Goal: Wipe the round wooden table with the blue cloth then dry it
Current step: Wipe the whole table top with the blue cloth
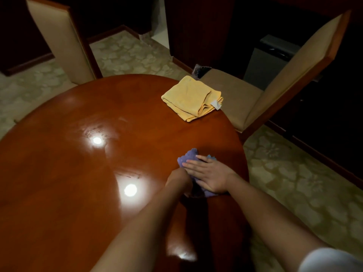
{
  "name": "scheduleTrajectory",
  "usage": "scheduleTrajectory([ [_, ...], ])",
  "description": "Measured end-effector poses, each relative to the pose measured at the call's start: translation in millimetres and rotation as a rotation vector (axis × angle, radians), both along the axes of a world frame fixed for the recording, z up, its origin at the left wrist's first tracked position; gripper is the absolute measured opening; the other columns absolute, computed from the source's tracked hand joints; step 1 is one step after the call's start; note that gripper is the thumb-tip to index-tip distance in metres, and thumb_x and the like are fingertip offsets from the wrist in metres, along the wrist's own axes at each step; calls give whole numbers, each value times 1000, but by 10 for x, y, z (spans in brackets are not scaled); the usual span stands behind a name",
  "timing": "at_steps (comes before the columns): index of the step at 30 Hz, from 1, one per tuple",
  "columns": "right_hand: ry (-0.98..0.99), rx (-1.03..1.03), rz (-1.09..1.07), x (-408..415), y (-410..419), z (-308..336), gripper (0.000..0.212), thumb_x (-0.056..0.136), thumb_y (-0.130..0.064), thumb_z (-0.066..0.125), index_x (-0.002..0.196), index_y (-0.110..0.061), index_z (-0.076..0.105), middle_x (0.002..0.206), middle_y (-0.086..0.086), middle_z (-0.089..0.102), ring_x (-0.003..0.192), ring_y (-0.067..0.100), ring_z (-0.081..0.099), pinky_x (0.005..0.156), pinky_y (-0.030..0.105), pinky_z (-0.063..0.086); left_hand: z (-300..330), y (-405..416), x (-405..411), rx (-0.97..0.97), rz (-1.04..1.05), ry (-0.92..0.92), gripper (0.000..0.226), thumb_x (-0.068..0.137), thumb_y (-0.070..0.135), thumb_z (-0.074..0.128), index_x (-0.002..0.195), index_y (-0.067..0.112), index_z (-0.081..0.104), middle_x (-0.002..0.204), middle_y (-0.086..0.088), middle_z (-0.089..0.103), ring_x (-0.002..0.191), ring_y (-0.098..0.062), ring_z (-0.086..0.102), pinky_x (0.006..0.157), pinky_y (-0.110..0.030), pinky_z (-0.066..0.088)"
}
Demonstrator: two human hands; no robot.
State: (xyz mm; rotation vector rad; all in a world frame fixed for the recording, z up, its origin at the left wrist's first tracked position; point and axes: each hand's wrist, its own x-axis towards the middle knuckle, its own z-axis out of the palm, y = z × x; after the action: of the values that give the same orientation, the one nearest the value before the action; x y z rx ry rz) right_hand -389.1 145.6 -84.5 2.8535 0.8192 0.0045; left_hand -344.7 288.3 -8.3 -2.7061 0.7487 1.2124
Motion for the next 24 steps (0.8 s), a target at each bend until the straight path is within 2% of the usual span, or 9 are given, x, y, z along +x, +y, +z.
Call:
scheduleTrajectory([
  [2, -9, -14, 3, 87, -116, -11, 56, 94, -39, 24, 138, -15, 49, 148, 1, 38, 138, 12, 33, 115, 34, 3, 20, -96, 43, -28, 54, -28, 47, 90, 24, 63, 133, 6, 53, 138, -11, 52, 125, -24, 50, 100, -28, 40],
  [6, -10, -22, -10, 245, -305, 8, 55, 94, -40, 26, 136, -15, 52, 143, 2, 48, 136, 11, 30, 113, 35, 6, -29, -225, 123, -64, 200, -63, 41, 84, 16, 70, 121, 2, 59, 126, -13, 60, 117, -27, 57, 92, -29, 46],
  [12, 2, 11, -71, 279, -327, -3, 55, 94, -38, 25, 136, -13, 49, 143, 4, 48, 134, 16, 43, 114, 36, 6, -38, -291, 146, -168, 426, -41, 25, 87, 12, 64, 109, 1, 61, 117, -15, 64, 109, -27, 61, 84, -30, 49],
  [14, -19, -14, -113, 232, -285, 28, 54, 94, -37, 21, 138, -13, 40, 147, 6, 39, 138, 17, 35, 115, 37, 2, 17, -267, 125, -194, 436, -26, 14, 89, 11, 61, 97, 0, 62, 115, -16, 64, 107, -27, 62, 85, -31, 50],
  [17, -52, -115, -141, 86, -172, 79, 53, 97, -37, 18, 145, -13, 17, 153, 8, 8, 143, 18, 8, 117, 37, -5, 67, -196, 95, -266, 493, 17, 17, 91, 11, 55, 93, -2, 64, 110, -17, 67, 104, -29, 64, 86, -34, 50],
  [18, -40, -100, -175, 28, -126, 118, 56, 97, -38, 26, 146, -13, 24, 155, 8, 16, 144, 17, 16, 118, 36, 4, 65, -155, 87, -291, 545, 33, 16, 90, 11, 55, 88, -1, 64, 108, -17, 68, 102, -29, 65, 84, -34, 51],
  [20, -53, 72, -213, -99, -57, 168, 53, 88, -43, 39, 127, -15, 61, 132, 4, 60, 122, 16, 56, 105, 33, 34, 86, -62, 88, -357, 709, 63, 14, 86, 11, 55, 78, 0, 62, 103, -17, 70, 96, -29, 67, 79, -34, 54],
  [22, -59, 113, -240, -230, -31, 179, 53, 83, -51, 45, 113, -15, 71, 109, 1, 71, 100, 16, 66, 86, 31, 47, 156, 17, 94, -416, 813, 74, 16, 83, 11, 56, 84, -2, 64, 97, -19, 68, 93, -32, 67, 75, -37, 54],
  [24, -61, 99, -272, -322, -17, 206, 57, 73, -58, 63, 110, -15, 71, 103, 0, 70, 91, 16, 67, 74, 28, 52, 223, 63, 112, -488, 885, 100, 12, 80, 8, 55, 71, 1, 59, 76, -17, 60, 72, -30, 65, 60, -36, 46],
])
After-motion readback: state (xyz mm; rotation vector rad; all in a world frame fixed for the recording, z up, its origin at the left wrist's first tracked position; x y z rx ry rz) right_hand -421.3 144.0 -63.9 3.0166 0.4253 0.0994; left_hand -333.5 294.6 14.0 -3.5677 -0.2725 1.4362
